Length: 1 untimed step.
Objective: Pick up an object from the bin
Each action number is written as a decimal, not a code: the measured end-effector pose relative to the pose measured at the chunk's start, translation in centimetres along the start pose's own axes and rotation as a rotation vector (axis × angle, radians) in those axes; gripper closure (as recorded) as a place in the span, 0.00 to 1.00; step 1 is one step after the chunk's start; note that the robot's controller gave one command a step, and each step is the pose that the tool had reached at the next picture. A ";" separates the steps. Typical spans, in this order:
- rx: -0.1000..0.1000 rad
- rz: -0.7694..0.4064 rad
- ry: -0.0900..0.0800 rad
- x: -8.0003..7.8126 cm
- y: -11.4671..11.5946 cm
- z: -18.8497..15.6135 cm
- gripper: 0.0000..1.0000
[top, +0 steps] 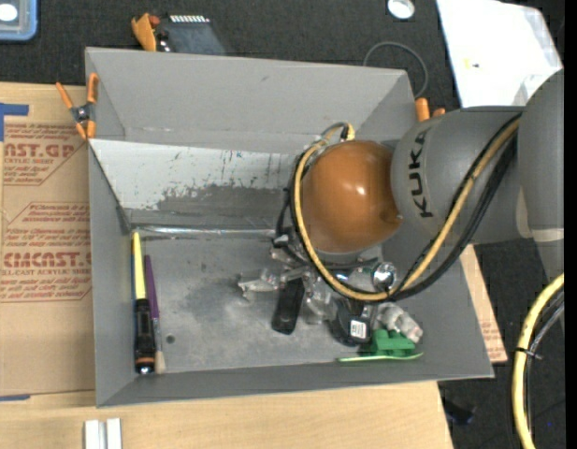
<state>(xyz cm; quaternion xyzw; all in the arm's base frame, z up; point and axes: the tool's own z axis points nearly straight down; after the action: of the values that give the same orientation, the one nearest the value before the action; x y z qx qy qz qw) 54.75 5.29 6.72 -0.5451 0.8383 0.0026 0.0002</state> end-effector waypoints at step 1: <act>0.010 -0.150 -0.002 -0.6 -1.6 -0.4 1.00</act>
Offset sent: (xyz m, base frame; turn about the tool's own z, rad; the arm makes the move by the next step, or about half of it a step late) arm 0.0000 0.0000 0.0000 0.0000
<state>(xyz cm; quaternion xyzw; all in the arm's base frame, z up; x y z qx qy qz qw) 56.41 5.18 7.14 -0.6063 0.7952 -0.0010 0.0042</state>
